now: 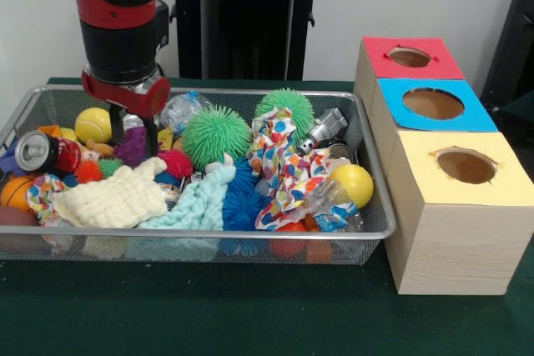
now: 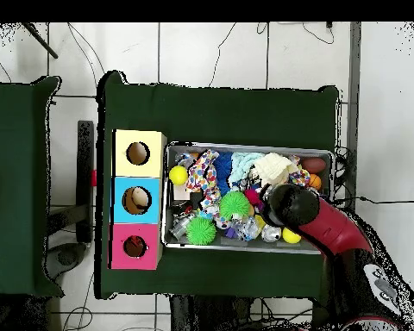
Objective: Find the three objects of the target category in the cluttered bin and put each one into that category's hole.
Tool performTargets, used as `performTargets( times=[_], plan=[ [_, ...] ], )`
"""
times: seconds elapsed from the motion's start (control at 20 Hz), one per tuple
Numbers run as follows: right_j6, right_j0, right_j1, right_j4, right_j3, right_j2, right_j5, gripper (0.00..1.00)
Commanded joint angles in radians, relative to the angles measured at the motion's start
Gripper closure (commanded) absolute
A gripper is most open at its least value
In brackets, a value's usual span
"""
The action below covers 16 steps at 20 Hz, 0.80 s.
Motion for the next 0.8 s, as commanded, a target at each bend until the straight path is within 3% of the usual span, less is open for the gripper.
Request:
performTargets(
  times=[0.05, 0.3, 0.8],
  plan=[
    [0.223, -0.008, 0.069, 0.044, 0.025, 0.042, -0.082, 0.00],
    [0.199, -0.012, 0.119, 0.003, -0.021, -0.008, -0.116, 0.00],
    [0.049, -0.166, 0.095, -0.094, 0.025, 0.022, -0.173, 0.00]
  ],
)
